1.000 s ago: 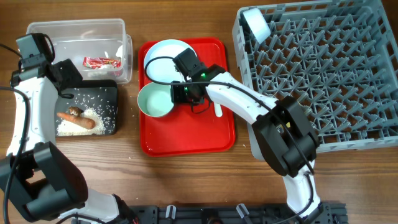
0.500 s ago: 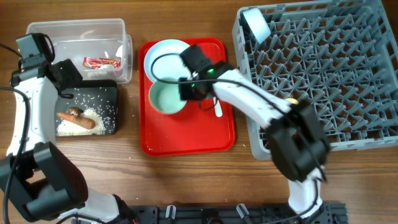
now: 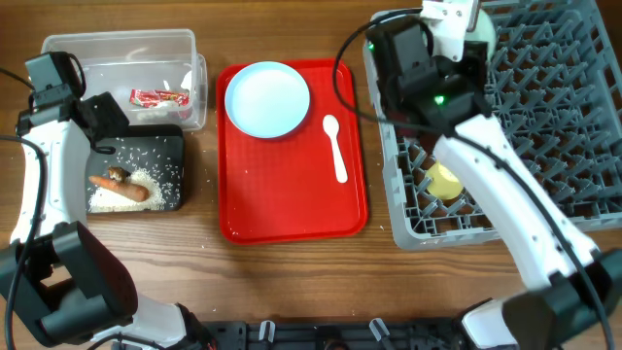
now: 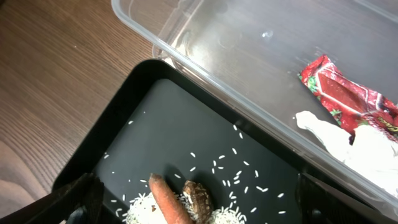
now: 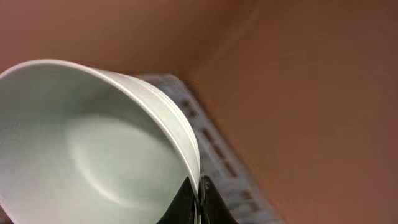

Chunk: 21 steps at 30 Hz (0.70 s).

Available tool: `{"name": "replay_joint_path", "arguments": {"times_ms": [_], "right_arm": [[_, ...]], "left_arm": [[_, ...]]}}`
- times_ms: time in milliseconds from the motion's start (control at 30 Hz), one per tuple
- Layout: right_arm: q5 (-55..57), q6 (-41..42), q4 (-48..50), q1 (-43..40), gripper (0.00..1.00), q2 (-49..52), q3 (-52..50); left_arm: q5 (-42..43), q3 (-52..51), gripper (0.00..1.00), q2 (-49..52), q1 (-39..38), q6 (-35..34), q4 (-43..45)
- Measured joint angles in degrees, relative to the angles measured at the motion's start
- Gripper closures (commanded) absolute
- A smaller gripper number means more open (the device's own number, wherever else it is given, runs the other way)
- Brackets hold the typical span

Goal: Sort waste into correct bins and load items into the dishwasher rack
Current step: 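Lift the green bowl and place it in the dish rack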

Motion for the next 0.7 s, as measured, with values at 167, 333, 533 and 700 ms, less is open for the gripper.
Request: {"name": "replay_joint_path", "arguments": {"times_ms": [167,333,533,700], "right_arm": [[2.60,-14.19,0.28,-2.56,0.96,6.19,-0.26],[2.62,-20.15,0.31,-2.40,0.96,10.36,-0.26],[-2.14,-22.45,0.20,-2.40,0.96,12.26,-0.26],[-7.17,-22.86,0.20,-2.40,0.96,12.81,-0.26]], "left_arm": [[0.02,0.00,0.00,0.00,0.00,0.00,0.02],[0.02,0.00,0.00,0.00,0.00,0.00,0.00],[0.00,0.00,0.00,0.00,0.00,0.00,0.02],[0.02,0.00,0.00,0.00,0.00,0.00,0.02]]}}
